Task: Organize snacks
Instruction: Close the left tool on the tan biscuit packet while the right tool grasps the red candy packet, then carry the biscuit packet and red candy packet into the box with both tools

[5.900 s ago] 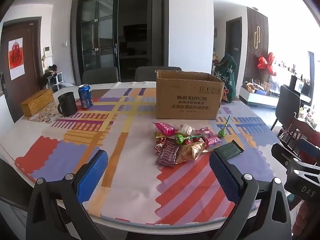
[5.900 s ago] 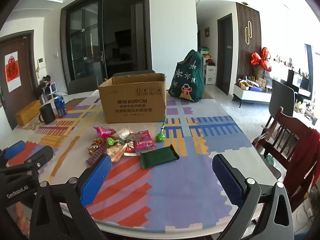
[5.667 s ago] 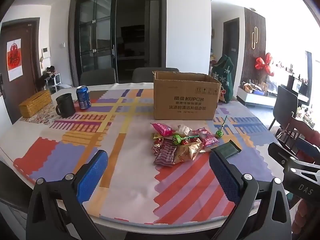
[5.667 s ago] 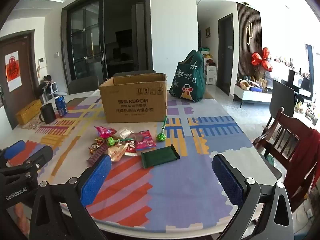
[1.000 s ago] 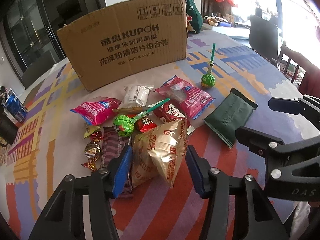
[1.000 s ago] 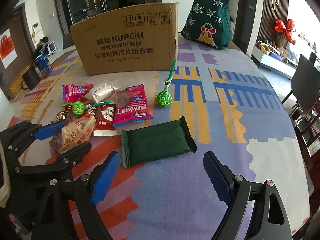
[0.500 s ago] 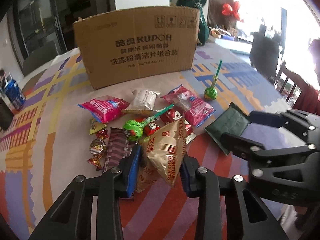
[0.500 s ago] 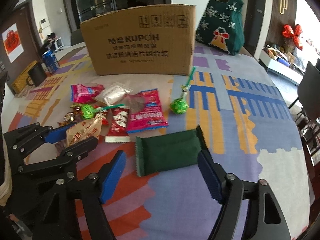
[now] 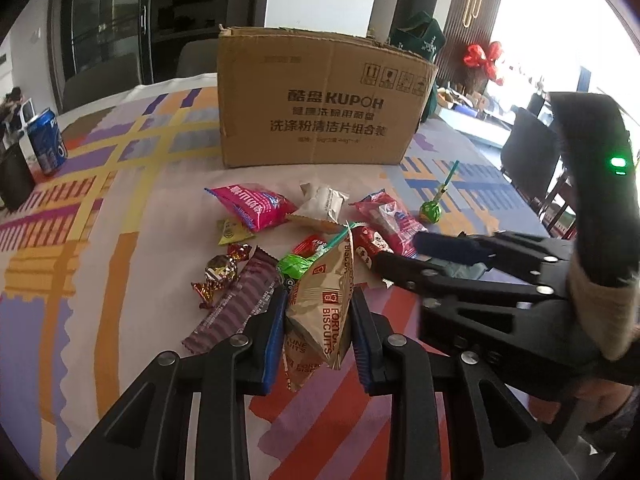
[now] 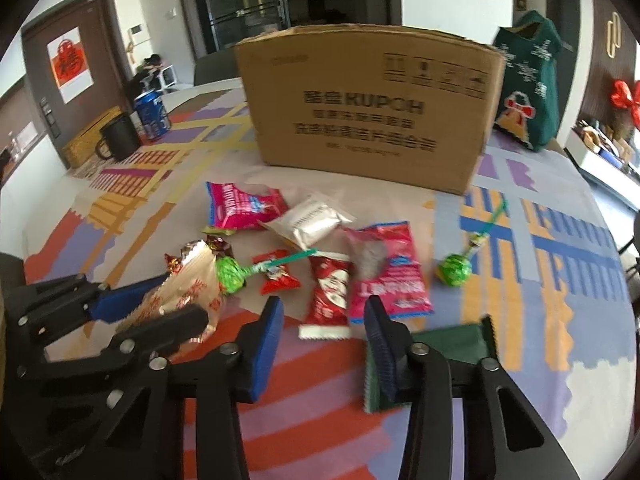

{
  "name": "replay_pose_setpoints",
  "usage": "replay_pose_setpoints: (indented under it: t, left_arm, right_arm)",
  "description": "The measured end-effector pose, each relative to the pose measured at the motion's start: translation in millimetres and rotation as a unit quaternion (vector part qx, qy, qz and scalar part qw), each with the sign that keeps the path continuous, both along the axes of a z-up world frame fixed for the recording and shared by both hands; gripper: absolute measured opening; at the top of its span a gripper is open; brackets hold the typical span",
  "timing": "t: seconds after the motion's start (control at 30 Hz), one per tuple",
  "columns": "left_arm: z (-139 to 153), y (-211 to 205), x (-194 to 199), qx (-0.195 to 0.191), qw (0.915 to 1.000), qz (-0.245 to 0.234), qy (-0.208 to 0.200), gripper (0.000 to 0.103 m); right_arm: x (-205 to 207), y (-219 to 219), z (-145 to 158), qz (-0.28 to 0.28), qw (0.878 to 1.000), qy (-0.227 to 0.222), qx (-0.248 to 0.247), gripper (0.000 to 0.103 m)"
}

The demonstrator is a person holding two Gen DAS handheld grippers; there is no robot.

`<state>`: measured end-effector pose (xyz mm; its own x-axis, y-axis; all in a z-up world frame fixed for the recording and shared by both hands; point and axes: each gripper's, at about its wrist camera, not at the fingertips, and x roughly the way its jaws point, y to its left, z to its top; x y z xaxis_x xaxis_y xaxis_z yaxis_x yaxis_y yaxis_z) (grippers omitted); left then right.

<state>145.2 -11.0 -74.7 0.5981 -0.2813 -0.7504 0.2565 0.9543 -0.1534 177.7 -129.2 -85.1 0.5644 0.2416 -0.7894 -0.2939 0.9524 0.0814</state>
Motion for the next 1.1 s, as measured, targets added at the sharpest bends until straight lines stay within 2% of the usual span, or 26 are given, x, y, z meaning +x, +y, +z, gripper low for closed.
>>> replay_pose_setpoints:
  t: [0.2,0.43,0.57,0.63,0.7,1.1]
  left_arm:
    - [2.0,0.6,-1.7,-0.016,0.9999,-0.007,-0.001,0.03]
    - [-2.2,2.3,2.0,-0.017,0.9998,-0.003,0.008,0.03]
    - [-2.6,1.5,2.4,-0.014,0.9999,-0.001,0.009,0.03]
    - [-2.6,0.8,2.7,-0.014,0.9998,0.0,0.01,0.03]
    - [-1.5,0.6,2.6,-0.014,0.9999,0.001,0.01,0.03]
    - [26.3,-5.5,-10.4,-0.01,0.9994,0.01,-0.032,0.03]
  right_arm:
    - [13.3,9.3,-9.5,0.008,1.0,0.02,0.007,0.033]
    - [25.7,12.6,-18.0,0.0,1.0,0.026,-0.001,0.033]
    - [35.2,12.3,-26.5,-0.009,0.999,0.046,0.01,0.032]
    - [37.0,10.0,-29.6,-0.012,0.998,0.056,0.015,0.023]
    - [36.4,9.7,-31.5,-0.013,0.998,0.058,0.016,0.023]
    - [7.6,-9.3,0.5,-0.024,0.998,0.027,0.043,0.023]
